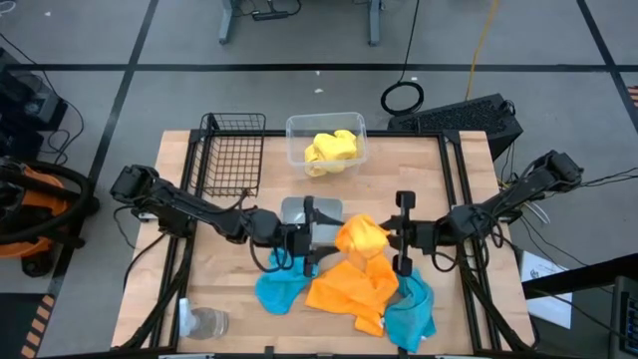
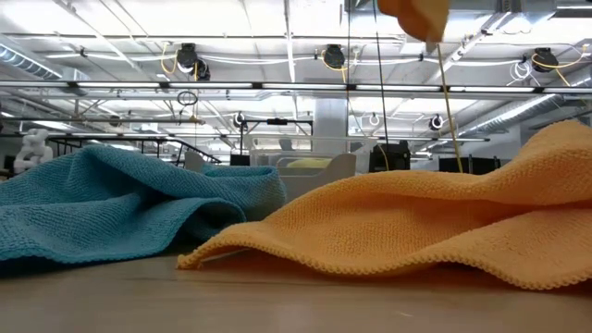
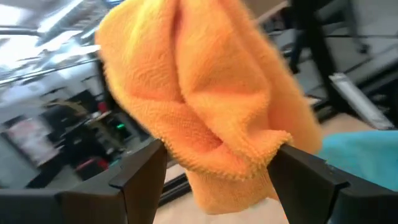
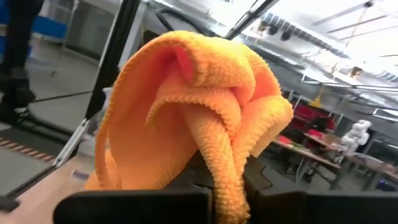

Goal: Sort microfiber towel by color & place in baskets
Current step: Put the top orange microfiber cloth into the gray bin

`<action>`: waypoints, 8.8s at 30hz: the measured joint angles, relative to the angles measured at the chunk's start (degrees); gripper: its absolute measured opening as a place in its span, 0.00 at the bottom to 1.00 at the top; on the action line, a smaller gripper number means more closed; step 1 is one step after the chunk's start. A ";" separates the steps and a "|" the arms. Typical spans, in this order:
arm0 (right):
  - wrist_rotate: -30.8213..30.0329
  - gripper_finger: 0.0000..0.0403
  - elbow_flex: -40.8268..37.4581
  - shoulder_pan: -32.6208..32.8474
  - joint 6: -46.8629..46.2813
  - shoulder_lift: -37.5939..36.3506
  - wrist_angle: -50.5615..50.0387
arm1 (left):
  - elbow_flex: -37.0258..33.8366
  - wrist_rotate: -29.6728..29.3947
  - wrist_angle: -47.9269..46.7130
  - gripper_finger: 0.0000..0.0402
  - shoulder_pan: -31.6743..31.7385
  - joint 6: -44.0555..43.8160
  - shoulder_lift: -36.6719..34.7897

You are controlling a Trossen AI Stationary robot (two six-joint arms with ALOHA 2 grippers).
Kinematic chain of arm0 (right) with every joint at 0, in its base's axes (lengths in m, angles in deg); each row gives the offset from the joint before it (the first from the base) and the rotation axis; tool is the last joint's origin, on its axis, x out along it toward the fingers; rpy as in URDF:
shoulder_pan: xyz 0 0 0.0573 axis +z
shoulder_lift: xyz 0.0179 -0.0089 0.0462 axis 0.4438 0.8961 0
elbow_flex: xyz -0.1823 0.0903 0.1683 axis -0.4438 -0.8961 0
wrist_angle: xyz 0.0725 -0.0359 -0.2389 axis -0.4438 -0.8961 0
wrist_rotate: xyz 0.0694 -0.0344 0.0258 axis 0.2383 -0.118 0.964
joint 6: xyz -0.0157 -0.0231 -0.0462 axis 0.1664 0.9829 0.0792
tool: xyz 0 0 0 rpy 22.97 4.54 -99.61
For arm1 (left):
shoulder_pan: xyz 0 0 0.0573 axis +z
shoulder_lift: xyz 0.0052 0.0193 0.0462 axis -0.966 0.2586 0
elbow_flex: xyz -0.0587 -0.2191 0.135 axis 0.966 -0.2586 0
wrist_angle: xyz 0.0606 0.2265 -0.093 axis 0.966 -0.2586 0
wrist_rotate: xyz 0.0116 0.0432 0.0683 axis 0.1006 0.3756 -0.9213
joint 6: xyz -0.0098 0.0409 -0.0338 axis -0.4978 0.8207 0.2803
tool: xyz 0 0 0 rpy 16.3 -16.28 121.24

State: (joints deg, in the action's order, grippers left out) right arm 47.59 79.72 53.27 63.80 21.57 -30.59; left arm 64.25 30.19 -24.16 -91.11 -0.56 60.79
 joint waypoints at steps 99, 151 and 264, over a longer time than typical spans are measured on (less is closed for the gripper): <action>11.78 0.06 -0.01 -12.69 -30.85 7.52 -1.48 | -0.02 1.28 3.48 0.25 5.85 -1.35 0.63; 12.02 0.01 1.07 -22.87 -29.37 38.35 28.92 | -0.02 -48.34 -76.98 0.73 -2.46 -54.61 -18.37; 11.38 0.00 16.04 -21.33 -27.32 33.47 -22.05 | -10.30 2.34 -39.93 0.10 17.60 -20.69 -2.62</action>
State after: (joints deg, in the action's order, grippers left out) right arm 58.98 95.76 31.94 36.48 55.04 -52.65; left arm 53.95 32.54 -64.09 -73.50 -21.25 58.17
